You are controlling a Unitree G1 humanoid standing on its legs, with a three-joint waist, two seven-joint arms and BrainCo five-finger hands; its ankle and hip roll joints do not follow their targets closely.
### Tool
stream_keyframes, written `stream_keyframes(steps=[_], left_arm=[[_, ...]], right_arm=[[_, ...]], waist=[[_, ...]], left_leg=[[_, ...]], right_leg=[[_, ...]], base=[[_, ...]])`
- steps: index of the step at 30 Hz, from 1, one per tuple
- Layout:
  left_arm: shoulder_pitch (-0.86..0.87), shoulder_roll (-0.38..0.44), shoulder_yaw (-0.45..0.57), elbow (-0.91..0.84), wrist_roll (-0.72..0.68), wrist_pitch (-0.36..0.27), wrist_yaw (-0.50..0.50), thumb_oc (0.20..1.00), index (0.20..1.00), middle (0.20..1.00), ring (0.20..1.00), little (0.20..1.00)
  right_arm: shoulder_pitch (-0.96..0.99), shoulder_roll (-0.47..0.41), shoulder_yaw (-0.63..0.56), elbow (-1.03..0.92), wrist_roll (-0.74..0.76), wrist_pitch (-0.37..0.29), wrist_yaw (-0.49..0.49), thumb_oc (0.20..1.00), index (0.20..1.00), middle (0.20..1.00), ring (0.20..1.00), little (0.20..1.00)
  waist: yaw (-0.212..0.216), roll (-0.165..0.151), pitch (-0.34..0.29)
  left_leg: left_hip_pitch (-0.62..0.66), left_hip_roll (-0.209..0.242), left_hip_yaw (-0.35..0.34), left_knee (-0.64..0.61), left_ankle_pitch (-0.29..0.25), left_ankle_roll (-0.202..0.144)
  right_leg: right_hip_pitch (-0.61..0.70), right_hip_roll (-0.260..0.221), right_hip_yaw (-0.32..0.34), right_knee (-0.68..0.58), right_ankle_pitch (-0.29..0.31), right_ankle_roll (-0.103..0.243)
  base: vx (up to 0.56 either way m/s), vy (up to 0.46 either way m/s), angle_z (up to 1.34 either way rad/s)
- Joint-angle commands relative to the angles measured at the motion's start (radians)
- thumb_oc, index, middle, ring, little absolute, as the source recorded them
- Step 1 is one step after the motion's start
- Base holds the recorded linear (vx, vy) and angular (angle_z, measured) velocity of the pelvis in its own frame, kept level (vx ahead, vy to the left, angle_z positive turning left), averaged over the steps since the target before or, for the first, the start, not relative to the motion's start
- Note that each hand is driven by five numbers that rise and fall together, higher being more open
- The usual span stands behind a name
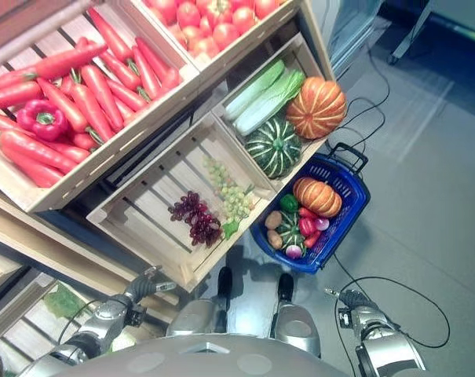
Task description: Pick up fruits and vegetables into the basket
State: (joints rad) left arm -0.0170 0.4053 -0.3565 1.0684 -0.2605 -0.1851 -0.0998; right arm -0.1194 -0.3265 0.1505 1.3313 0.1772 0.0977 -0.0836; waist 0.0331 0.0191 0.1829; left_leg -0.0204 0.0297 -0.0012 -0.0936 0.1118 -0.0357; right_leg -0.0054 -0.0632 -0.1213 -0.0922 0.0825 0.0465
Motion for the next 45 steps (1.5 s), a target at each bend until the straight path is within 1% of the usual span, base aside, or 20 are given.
stream_keyframes(steps=[1,11,15,25,37,41,45], left_arm=[[-0.1,-0.076,-0.009,0.011,0.066,-0.116,-0.052,1.0,1.0,1.0,1.0,1.0],[-0.074,-0.088,-0.045,0.074,0.18,-0.154,-0.032,1.0,1.0,1.0,1.0,1.0],[-0.07,-0.091,-0.06,0.083,0.187,-0.159,-0.032,1.0,1.0,1.0,1.0,1.0],[-0.059,-0.102,-0.047,0.095,0.197,-0.161,-0.026,1.0,1.0,1.0,1.0,1.0],[-0.059,-0.106,-0.043,0.093,0.188,-0.173,-0.025,1.0,1.0,1.0,1.0,1.0],[-0.063,-0.112,-0.045,0.088,0.18,-0.17,-0.023,1.0,1.0,1.0,1.0,1.0],[-0.062,-0.116,-0.043,0.094,0.179,-0.173,-0.021,1.0,1.0,1.0,1.0,1.0]], right_arm=[[0.0,-0.017,0.001,0.037,-0.026,0.02,-0.017,1.0,1.0,1.0,1.0,1.0],[0.008,-0.004,0.002,0.064,-0.032,0.049,-0.024,1.0,1.0,1.0,1.0,1.0],[0.008,0.002,0.008,0.071,-0.03,0.052,-0.026,1.0,1.0,1.0,1.0,1.0],[0.016,0.012,0.009,0.075,-0.046,0.064,-0.028,1.0,1.0,1.0,1.0,1.0],[0.02,0.017,0.023,0.076,-0.069,0.043,-0.009,1.0,1.0,1.0,1.0,1.0],[0.021,0.024,0.029,0.065,-0.067,0.014,0.001,1.0,1.0,1.0,1.0,1.0],[0.026,0.029,0.031,0.06,-0.073,0.001,-0.001,1.0,1.0,1.0,1.0,1.0]], waist=[[-0.011,0.016,0.001],[-0.003,0.012,-0.041],[-0.004,0.011,-0.052],[0.0,0.004,-0.064],[-0.003,0.006,-0.069],[-0.005,0.003,-0.07],[-0.007,-0.002,-0.074]], left_leg=[[0.048,-0.004,-0.013,0.019,-0.098,-0.018],[0.096,0.004,-0.005,0.013,-0.116,-0.02],[0.107,0.013,0.001,0.006,-0.115,-0.026],[0.124,0.021,0.019,0.006,-0.121,-0.03],[0.14,0.022,0.029,0.006,-0.133,-0.028],[0.147,0.022,0.035,0.006,-0.137,-0.026],[0.155,0.02,0.038,0.006,-0.144,-0.022]], right_leg=[[0.018,-0.008,0.004,0.107,-0.105,0.043],[0.076,-0.012,-0.003,0.074,-0.106,0.048],[0.09,-0.012,-0.002,0.058,-0.099,0.054],[0.111,-0.012,-0.007,0.033,-0.089,0.057],[0.124,-0.018,-0.008,0.029,-0.091,0.061],[0.127,-0.022,-0.008,0.036,-0.095,0.063],[0.131,-0.023,-0.005,0.037,-0.098,0.065]], base=[[0.05,-0.015,0.0],[0.01,-0.007,-0.01],[0.0,-0.008,0.0],[0.0,0.0,0.0],[0.02,0.006,0.0],[0.02,0.01,-0.01],[0.03,0.015,-0.03]])
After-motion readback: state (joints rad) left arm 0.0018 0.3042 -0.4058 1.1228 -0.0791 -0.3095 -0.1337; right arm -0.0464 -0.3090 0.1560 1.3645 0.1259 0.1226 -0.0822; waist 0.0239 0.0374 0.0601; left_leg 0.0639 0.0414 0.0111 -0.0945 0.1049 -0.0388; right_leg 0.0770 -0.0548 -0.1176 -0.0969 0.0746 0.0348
